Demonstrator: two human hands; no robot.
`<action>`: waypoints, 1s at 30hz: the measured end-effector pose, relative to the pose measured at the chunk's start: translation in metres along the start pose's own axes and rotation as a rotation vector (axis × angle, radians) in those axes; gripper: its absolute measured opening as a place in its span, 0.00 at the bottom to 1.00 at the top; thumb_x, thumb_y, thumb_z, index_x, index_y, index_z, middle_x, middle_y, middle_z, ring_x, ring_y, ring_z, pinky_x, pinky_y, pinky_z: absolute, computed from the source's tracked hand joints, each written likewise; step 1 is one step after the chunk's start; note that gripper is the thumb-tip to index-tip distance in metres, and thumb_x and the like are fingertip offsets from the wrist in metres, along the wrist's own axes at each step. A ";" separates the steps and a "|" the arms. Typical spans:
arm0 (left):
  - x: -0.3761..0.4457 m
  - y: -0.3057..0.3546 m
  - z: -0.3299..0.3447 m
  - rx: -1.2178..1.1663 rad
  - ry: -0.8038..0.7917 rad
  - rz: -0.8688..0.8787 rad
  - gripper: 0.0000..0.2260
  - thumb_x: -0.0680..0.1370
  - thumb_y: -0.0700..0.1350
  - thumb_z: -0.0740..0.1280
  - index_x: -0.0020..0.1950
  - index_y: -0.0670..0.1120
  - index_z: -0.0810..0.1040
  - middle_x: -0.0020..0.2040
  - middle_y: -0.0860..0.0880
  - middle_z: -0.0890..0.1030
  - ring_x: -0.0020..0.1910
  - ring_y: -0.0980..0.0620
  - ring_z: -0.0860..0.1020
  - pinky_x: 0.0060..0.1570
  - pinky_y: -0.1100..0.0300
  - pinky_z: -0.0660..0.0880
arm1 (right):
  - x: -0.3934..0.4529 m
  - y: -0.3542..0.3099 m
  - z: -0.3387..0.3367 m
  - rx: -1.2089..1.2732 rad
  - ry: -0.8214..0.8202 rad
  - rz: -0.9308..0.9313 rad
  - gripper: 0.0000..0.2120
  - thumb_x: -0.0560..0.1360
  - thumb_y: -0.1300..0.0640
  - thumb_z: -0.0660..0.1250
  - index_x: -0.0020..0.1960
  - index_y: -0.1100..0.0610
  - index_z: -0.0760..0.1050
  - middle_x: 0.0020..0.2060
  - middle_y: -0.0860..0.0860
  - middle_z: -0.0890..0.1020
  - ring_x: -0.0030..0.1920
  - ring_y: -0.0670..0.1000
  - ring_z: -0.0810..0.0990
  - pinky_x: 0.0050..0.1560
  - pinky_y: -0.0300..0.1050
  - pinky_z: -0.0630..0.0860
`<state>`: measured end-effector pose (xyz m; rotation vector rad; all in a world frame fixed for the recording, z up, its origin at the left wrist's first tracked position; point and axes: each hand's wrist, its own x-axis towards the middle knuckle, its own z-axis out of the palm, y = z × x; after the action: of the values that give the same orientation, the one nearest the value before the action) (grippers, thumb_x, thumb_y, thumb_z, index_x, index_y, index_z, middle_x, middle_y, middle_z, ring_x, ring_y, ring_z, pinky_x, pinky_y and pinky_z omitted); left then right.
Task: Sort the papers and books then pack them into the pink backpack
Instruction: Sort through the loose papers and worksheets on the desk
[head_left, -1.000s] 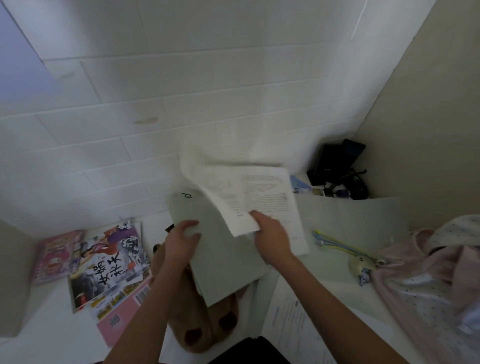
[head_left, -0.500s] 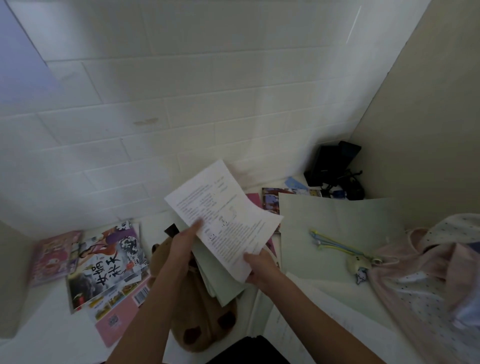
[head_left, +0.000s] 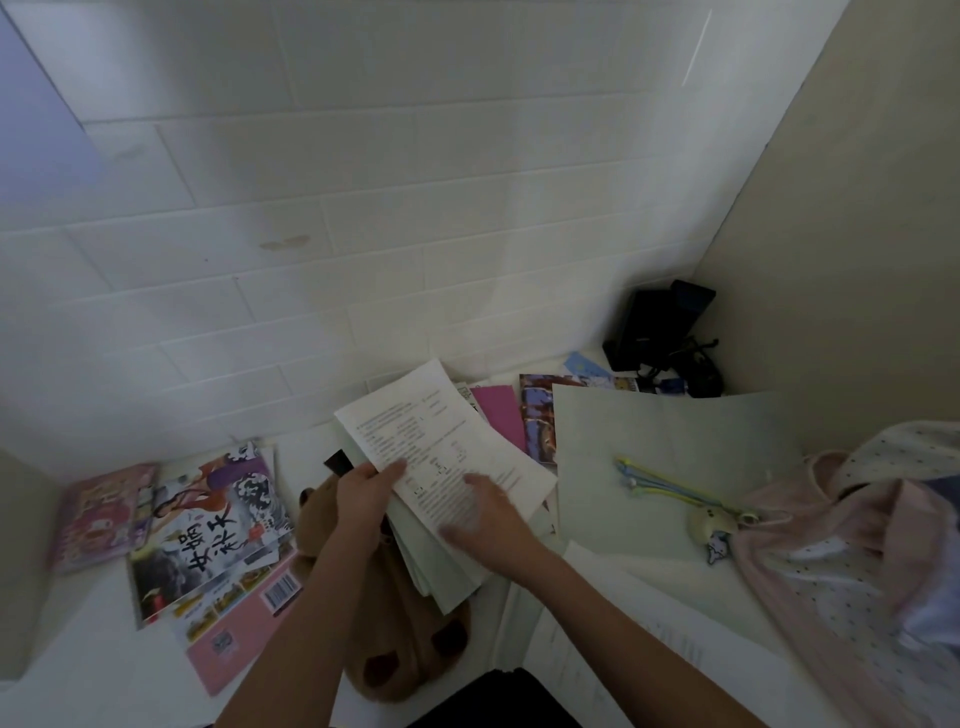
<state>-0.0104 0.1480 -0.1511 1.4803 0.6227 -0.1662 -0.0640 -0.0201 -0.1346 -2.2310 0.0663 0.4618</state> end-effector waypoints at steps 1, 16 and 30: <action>0.000 0.001 -0.001 0.001 -0.007 -0.004 0.03 0.74 0.41 0.71 0.46 0.43 0.80 0.39 0.51 0.81 0.39 0.53 0.80 0.35 0.62 0.75 | 0.002 -0.001 0.009 -0.072 -0.089 0.007 0.41 0.71 0.44 0.70 0.76 0.53 0.52 0.75 0.53 0.57 0.75 0.55 0.56 0.72 0.48 0.57; -0.003 0.003 -0.003 0.011 -0.026 -0.052 0.10 0.76 0.53 0.67 0.47 0.46 0.81 0.46 0.50 0.81 0.42 0.54 0.78 0.41 0.58 0.75 | 0.002 0.012 -0.005 -0.447 0.147 -0.092 0.22 0.81 0.61 0.51 0.73 0.49 0.63 0.68 0.52 0.72 0.66 0.50 0.71 0.63 0.42 0.65; 0.000 0.000 -0.013 0.341 0.195 -0.077 0.11 0.81 0.41 0.56 0.59 0.40 0.74 0.55 0.40 0.77 0.58 0.37 0.74 0.58 0.49 0.72 | 0.014 0.012 -0.055 0.134 0.355 0.099 0.17 0.79 0.64 0.58 0.67 0.60 0.70 0.64 0.58 0.75 0.64 0.57 0.73 0.57 0.40 0.67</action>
<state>-0.0143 0.1600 -0.1511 1.8163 0.8394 -0.1960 -0.0359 -0.0680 -0.1160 -2.1596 0.3837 0.1044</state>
